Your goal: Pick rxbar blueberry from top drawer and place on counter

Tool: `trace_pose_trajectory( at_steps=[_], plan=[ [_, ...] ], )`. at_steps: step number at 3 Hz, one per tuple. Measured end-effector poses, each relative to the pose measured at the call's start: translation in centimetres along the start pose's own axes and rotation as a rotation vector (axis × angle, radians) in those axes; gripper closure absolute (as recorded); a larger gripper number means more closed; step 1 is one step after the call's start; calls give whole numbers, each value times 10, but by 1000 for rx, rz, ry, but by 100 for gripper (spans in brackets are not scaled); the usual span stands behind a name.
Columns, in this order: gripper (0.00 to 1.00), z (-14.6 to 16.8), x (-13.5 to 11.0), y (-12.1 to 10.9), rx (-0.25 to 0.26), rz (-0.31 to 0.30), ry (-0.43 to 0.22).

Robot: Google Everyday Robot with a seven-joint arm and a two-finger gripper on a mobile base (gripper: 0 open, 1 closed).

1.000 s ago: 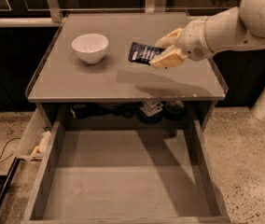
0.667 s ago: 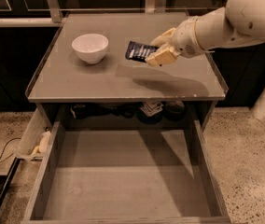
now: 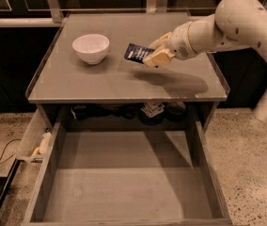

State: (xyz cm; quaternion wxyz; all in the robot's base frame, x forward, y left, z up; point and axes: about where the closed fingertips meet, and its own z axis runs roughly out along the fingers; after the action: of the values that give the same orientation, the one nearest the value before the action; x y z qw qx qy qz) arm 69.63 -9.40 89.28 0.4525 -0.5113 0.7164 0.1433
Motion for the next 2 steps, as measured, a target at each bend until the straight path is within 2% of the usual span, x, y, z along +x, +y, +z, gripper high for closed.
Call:
trace_pose_trajectory(
  at_steps=[2],
  plan=[
    [100,14,24,-3,3,64,27]
  ],
)
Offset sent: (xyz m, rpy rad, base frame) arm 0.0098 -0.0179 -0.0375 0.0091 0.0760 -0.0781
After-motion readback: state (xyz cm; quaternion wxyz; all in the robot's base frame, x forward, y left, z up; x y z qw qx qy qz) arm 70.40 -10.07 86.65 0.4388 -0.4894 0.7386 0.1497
